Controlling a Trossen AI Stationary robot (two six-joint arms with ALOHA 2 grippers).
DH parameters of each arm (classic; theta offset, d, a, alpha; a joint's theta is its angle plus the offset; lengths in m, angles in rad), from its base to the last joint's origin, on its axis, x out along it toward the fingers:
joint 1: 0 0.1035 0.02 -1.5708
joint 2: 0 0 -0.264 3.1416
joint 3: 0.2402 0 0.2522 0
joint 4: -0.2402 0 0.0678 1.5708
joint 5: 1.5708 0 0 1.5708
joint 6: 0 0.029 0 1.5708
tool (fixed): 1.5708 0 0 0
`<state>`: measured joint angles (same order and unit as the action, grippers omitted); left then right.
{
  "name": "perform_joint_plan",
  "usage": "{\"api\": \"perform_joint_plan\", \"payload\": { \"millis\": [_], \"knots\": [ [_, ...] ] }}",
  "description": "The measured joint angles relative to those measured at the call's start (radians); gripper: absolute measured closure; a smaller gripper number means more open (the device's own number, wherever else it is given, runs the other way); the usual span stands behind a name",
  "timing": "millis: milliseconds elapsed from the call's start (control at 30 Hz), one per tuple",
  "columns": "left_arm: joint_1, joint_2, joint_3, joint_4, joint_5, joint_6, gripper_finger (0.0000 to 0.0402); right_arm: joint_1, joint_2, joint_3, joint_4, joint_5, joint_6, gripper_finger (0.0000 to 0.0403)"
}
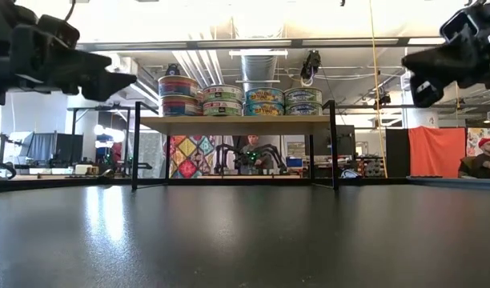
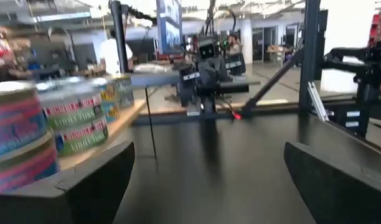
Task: Stack canned seafood by type on shelf
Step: Return to Home Position
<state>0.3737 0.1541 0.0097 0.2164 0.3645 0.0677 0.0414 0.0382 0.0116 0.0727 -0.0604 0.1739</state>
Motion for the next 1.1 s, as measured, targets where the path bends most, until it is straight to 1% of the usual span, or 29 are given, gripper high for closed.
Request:
{"api": "perform_joint_plan", "payload": {
  "millis": [200, 433, 1100],
  "knots": [
    [0.0, 0.04, 0.004, -0.018, 0.0, -0.002, 0.0006, 0.0, 0.03, 0.0, -0.04, 0.0, 0.009, 0.039],
    [0.0, 0.067, 0.011, -0.017, 0.0, -0.002, 0.0006, 0.0, 0.044, 0.0, -0.041, 0.001, 0.009, 0.039],
    [0.0, 0.098, 0.013, -0.016, 0.001, -0.002, 0.0006, 0.0, 0.044, -0.001, -0.041, 0.002, 0.009, 0.039]
  ]
}}
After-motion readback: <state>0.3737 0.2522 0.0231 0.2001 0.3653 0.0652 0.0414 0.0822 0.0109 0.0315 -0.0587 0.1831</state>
